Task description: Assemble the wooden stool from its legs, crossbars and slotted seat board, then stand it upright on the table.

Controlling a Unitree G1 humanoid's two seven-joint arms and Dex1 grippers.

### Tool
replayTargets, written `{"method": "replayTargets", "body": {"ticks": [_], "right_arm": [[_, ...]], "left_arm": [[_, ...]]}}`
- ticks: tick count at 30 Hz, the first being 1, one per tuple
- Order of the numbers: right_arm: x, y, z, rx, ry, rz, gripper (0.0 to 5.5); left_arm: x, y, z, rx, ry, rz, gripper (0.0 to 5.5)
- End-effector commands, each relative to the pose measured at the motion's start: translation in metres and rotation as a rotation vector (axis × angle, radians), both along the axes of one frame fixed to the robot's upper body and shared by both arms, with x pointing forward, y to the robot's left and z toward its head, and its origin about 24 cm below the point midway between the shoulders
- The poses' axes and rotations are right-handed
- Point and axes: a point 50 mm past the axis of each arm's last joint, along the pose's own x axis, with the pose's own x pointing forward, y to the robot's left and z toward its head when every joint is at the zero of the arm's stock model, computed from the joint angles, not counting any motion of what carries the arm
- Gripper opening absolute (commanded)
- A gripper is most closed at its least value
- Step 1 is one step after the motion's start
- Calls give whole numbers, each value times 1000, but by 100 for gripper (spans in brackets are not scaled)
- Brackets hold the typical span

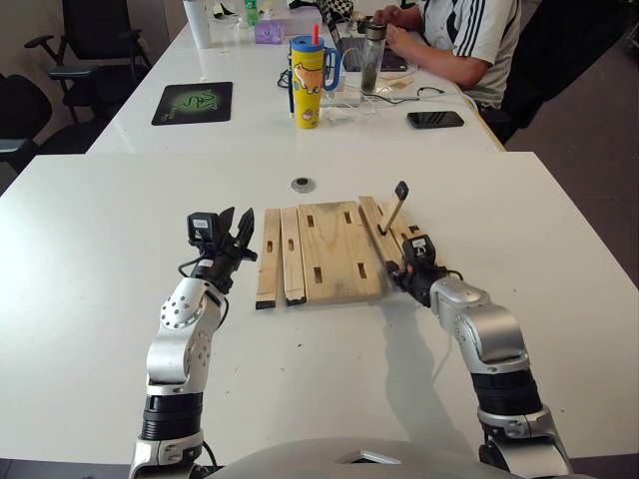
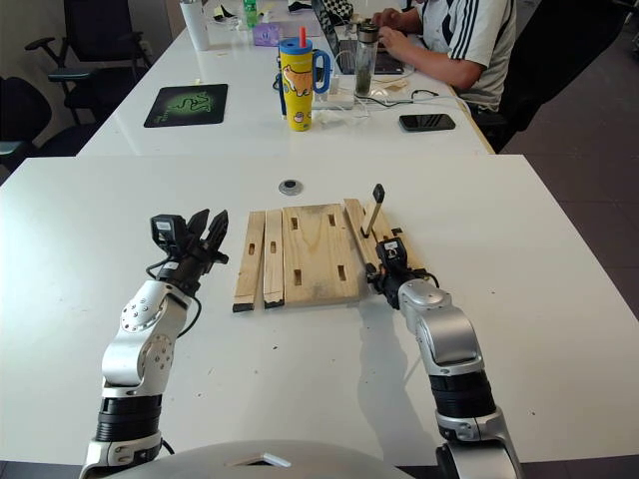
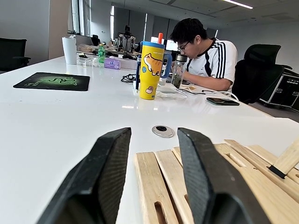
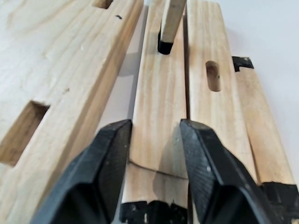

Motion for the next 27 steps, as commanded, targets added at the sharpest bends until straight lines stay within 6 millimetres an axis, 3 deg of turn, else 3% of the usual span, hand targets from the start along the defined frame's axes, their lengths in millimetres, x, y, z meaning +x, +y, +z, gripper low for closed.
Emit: {"method": "replayTargets", "body": {"ticks": [1, 5, 13, 19, 22, 24, 27], "right_arm": [[0, -3, -5, -10, 30, -13, 245], [2, -3, -4, 21, 29, -35, 284], [6, 4, -5, 58, 59, -6, 284], [17, 7, -6, 69, 38, -14, 208], [20, 4, -8, 79, 31, -45, 206], [26, 3, -3, 114, -7, -72, 206], [36, 5, 20, 196, -161, -69, 206]], "left_arm": [[0, -1, 2, -1, -11, 7, 186], [0, -1, 2, -2, -10, 8, 186], [1, -1, 2, -4, -12, 13, 186], [1, -1, 2, -8, -10, 14, 186], [1, -1, 2, -8, -10, 12, 186], [1, 1, 3, -8, -11, 17, 186], [2, 0, 3, -13, -11, 10, 186]]}}
